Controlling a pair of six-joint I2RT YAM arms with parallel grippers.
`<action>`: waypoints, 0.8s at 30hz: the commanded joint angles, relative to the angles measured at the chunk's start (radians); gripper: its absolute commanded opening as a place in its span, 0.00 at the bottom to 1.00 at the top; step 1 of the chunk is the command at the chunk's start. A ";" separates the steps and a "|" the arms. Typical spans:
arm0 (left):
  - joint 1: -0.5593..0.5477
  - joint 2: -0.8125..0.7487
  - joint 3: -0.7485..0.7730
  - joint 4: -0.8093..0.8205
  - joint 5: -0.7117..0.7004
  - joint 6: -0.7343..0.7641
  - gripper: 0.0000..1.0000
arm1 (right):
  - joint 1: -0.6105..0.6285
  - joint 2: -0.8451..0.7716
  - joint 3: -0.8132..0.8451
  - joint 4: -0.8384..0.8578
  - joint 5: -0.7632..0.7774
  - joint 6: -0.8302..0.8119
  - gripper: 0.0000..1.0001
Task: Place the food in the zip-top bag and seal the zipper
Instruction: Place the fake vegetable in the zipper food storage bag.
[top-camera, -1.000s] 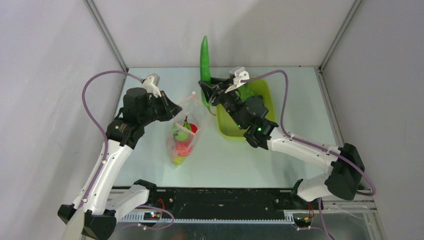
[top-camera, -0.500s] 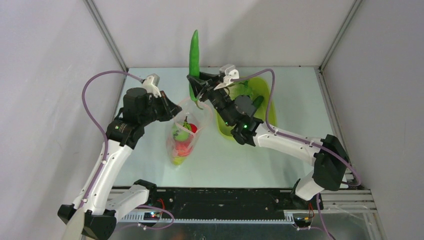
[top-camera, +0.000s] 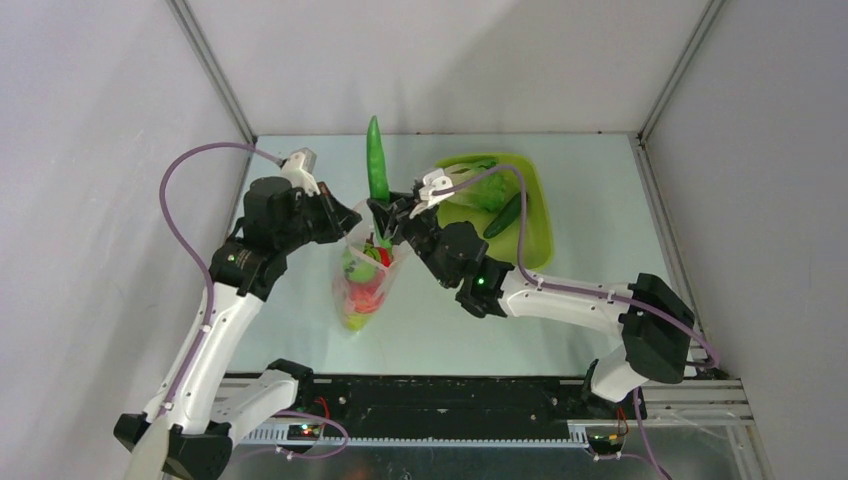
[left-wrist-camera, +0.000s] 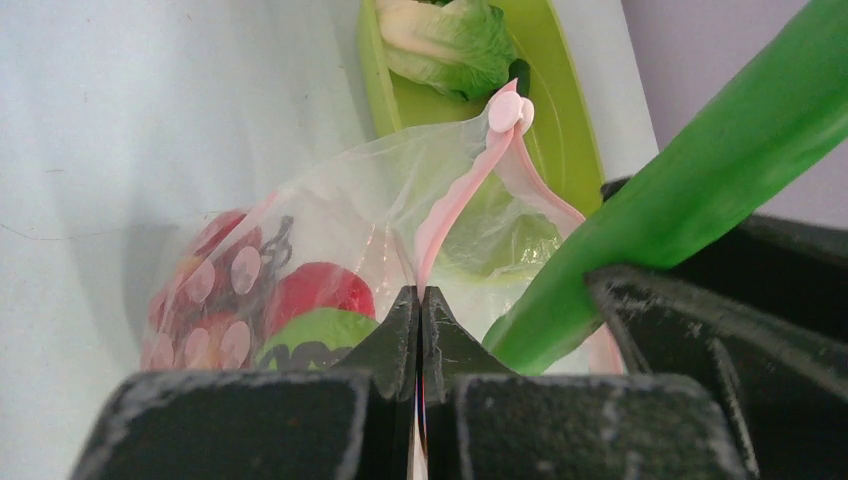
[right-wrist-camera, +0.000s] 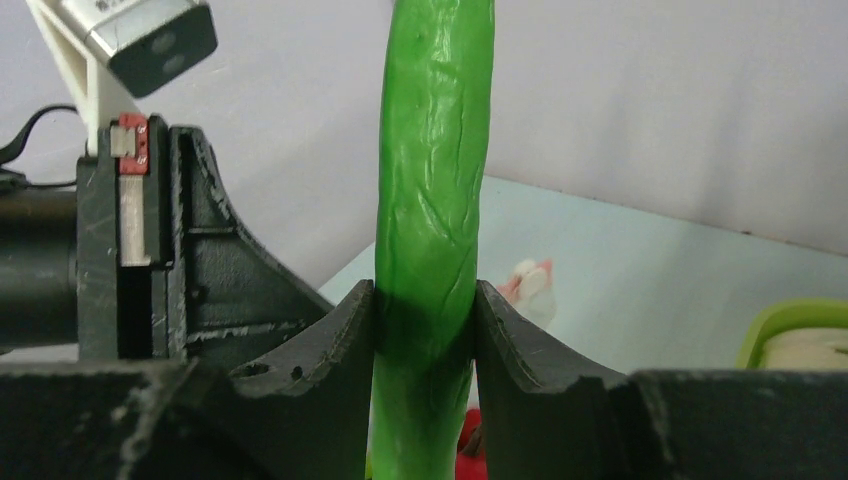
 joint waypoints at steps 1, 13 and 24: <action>-0.003 -0.031 0.006 0.004 -0.021 0.002 0.00 | 0.053 -0.048 0.004 -0.036 0.106 0.031 0.26; -0.002 -0.033 0.009 0.001 -0.025 0.009 0.00 | 0.122 -0.035 0.003 -0.135 0.271 0.134 0.38; -0.002 -0.034 0.009 0.001 -0.025 0.010 0.00 | 0.189 -0.016 0.005 -0.192 0.331 0.225 0.39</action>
